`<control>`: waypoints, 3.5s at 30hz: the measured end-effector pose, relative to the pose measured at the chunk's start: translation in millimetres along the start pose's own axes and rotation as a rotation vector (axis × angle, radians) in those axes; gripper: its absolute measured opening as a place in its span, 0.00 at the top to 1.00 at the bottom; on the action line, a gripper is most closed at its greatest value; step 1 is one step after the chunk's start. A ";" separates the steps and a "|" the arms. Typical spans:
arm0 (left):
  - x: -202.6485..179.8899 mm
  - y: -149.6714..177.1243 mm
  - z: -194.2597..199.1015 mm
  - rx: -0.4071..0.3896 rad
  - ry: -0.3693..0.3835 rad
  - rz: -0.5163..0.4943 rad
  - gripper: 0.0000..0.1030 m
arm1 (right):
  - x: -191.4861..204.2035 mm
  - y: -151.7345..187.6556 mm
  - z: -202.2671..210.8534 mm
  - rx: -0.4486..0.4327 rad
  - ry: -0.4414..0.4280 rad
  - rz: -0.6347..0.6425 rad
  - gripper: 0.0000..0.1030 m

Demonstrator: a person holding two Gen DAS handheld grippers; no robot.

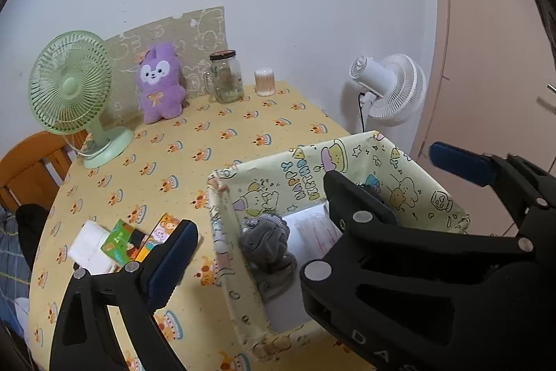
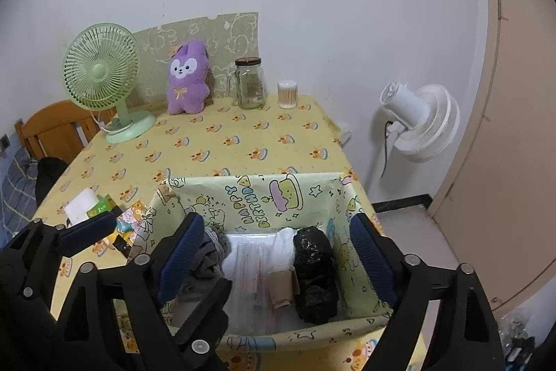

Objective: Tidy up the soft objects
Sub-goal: 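Move both open tools back toward the remaining items on the tablecloth, then grasp the cartoon-printed snack box with the right tool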

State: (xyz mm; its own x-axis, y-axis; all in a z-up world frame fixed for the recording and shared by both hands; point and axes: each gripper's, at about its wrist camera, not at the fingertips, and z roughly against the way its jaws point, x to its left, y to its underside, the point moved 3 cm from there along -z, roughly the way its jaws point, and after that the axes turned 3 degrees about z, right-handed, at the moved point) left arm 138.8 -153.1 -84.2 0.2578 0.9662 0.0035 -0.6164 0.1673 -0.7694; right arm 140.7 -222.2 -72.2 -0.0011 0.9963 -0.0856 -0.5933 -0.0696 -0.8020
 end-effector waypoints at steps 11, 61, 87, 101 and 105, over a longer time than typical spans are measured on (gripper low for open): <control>21.1 2.2 34.4 -0.069 -0.013 0.021 0.03 | 25.4 -3.8 35.5 -0.074 0.012 0.004 0.02; 124.5 40.1 75.2 -0.118 -0.155 0.075 0.02 | 145.5 -4.2 46.0 -0.134 -0.135 0.064 0.00; 192.7 77.4 20.6 0.012 -0.258 0.165 0.02 | 208.9 23.6 -35.9 0.048 -0.250 0.110 0.01; 203.3 81.0 -19.3 0.075 -0.269 0.157 0.02 | 209.4 30.5 -77.4 0.118 -0.179 0.099 0.14; 205.7 79.9 -26.8 0.083 -0.261 0.149 0.02 | 206.0 33.0 -93.0 0.157 -0.163 0.062 0.20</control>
State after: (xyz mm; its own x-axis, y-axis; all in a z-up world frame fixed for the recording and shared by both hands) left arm 162.5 53.7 -162.1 -0.0329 0.9972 0.0664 -0.6945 0.0250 -0.7191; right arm 195.7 -23.9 -171.2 -0.1638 0.9862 -0.0252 -0.7059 -0.1350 -0.6953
